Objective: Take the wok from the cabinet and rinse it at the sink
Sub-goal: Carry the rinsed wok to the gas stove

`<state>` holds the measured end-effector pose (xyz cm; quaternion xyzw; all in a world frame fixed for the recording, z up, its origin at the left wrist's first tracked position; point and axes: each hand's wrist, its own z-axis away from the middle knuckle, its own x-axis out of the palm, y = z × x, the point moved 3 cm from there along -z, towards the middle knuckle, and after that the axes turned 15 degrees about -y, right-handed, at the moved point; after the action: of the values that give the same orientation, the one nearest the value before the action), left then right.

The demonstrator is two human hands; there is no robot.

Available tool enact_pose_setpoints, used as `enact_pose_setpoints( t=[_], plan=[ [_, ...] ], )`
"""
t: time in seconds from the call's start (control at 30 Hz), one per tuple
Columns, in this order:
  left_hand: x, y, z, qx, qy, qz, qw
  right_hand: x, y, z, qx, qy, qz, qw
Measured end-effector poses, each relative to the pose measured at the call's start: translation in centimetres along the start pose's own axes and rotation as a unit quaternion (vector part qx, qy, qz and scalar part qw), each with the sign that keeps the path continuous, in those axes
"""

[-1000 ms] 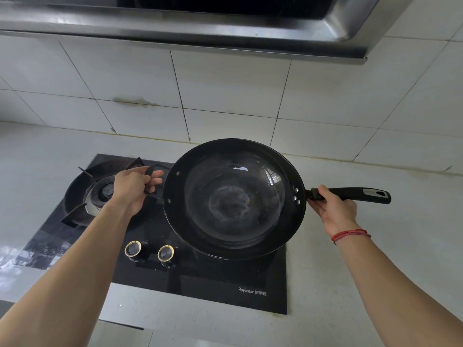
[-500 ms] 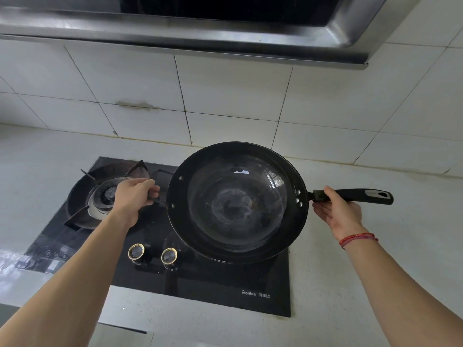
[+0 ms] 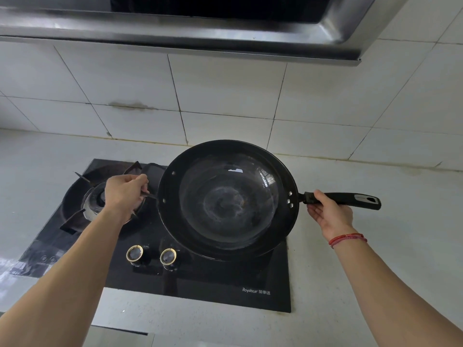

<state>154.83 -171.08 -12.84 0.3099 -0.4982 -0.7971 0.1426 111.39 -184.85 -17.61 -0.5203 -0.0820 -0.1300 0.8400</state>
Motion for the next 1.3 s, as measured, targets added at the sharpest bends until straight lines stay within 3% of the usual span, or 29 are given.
enact_pose_setpoints(
  t=[0.5,0.83,1.3],
  plan=[
    [0.0,-1.1,-0.1,-0.023,-0.024,0.009,0.999,-0.2,-1.3,-0.6,-0.025,-0.013,0.010,1.000],
    [0.5,-1.0,-0.3,-0.014,-0.011,0.013,1.000,0.5,-0.3,-0.1,0.022,-0.070,0.014,0.997],
    [0.8,-1.7,-0.7,-0.006,0.002,0.024,1.000,0.5,0.5,-0.5,-0.011,-0.025,0.008,1.000]
  ],
)
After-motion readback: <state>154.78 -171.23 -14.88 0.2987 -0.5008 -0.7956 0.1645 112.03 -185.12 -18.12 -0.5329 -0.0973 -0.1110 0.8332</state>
